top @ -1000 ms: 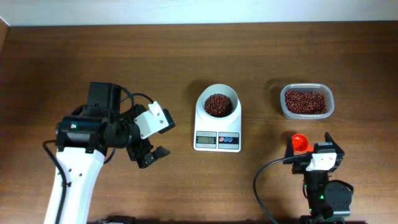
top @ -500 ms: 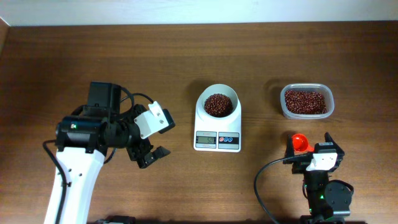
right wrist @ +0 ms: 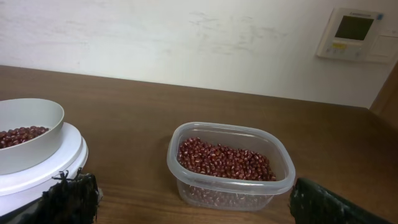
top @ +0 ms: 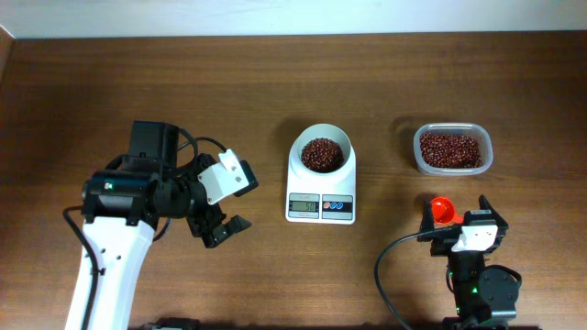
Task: Scoop and weigh 50g on scale
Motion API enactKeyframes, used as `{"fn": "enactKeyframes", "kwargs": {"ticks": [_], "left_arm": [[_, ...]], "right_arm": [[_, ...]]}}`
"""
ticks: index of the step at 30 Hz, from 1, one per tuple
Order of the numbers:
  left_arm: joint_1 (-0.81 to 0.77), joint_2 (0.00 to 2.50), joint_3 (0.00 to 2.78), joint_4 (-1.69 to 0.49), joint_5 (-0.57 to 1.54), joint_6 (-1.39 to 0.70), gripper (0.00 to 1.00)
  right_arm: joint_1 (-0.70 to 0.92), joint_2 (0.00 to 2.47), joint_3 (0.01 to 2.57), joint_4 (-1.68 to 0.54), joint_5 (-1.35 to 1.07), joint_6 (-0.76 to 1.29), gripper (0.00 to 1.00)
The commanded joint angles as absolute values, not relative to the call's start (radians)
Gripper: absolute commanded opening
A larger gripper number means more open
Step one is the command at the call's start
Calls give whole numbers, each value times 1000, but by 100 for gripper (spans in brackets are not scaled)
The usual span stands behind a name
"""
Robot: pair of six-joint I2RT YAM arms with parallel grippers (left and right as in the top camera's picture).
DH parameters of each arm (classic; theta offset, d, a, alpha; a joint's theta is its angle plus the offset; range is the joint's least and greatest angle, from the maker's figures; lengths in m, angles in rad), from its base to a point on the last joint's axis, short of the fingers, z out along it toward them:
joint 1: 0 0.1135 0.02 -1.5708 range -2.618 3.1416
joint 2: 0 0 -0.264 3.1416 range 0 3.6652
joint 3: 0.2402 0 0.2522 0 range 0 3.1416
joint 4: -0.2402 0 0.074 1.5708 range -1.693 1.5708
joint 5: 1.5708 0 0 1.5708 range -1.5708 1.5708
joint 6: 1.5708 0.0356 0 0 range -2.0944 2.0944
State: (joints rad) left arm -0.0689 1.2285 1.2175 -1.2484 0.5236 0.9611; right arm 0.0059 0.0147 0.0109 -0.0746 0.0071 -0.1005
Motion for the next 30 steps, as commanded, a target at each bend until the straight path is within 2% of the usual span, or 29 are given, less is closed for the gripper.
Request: {"fn": "enactKeyframes", "kwargs": {"ticks": [1,19,24,27,30], "left_arm": [[-63,1227,1230,-1250,527,955,99],[-64,1227,1230,-1246,558,955,99],[-63,1212,1230,-1308,558,955,99],[-62,1123,1230,-1353,553,949,99],[-62,960,1227,-1332,481,736,99]], "right_arm": [[-1,4,6,-81,-3,-89,99],[-1,4,6,-81,-3,-89,99],[-1,4,6,-81,-3,-89,99],[-1,4,6,-81,-3,-89,99],[-1,4,6,-81,-3,-89,99]]}}
